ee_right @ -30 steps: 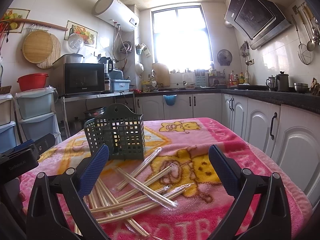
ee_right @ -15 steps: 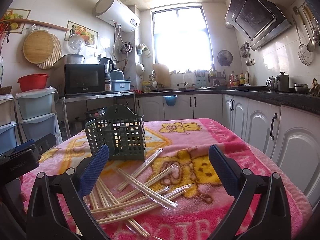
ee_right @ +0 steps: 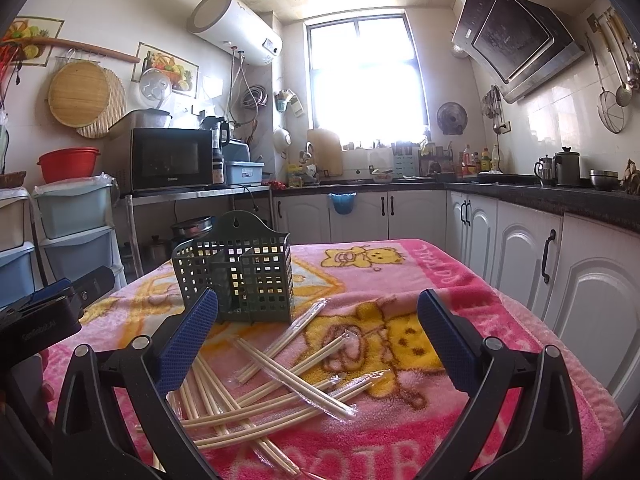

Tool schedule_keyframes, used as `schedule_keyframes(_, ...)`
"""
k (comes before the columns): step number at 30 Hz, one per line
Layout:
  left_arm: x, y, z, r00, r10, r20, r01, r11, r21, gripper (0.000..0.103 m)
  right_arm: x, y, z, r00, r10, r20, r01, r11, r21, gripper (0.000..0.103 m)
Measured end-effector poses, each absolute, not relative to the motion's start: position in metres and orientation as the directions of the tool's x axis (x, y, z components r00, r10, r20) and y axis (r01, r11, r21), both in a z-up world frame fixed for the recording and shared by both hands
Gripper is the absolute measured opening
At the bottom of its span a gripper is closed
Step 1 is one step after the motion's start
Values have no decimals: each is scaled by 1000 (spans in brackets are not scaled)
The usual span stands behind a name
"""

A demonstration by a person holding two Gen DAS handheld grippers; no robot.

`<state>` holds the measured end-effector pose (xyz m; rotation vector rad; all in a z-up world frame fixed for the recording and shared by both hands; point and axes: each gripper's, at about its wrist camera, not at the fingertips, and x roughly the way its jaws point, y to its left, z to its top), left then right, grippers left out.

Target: Organize utensils

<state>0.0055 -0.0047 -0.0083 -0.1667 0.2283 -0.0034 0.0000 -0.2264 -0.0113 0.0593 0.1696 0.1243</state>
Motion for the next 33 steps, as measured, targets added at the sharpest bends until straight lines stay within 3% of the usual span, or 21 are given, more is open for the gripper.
schedule_keyframes(10, 14, 6, -6, 965, -10, -262, -39, 983, -178, 93, 15, -222, -7, 952, 195, -235, -187, 981, 56, 97)
schedule_keyframes(19, 42, 28, -8, 922, -6, -387, -79, 976, -203, 93, 54, -220, -7, 895, 254, -368, -249, 967, 62, 97)
schedule_keyframes(27, 69, 37, -6, 894, -123, -431, 10, 967, -254, 93, 93, -229, -3, 853, 252, -457, -239, 967, 87, 97)
schedule_keyframes(33, 97, 31, -13, 830, -195, -523, 51, 959, -278, 93, 123, -240, -9, 814, 223, -537, -212, 974, 84, 97)
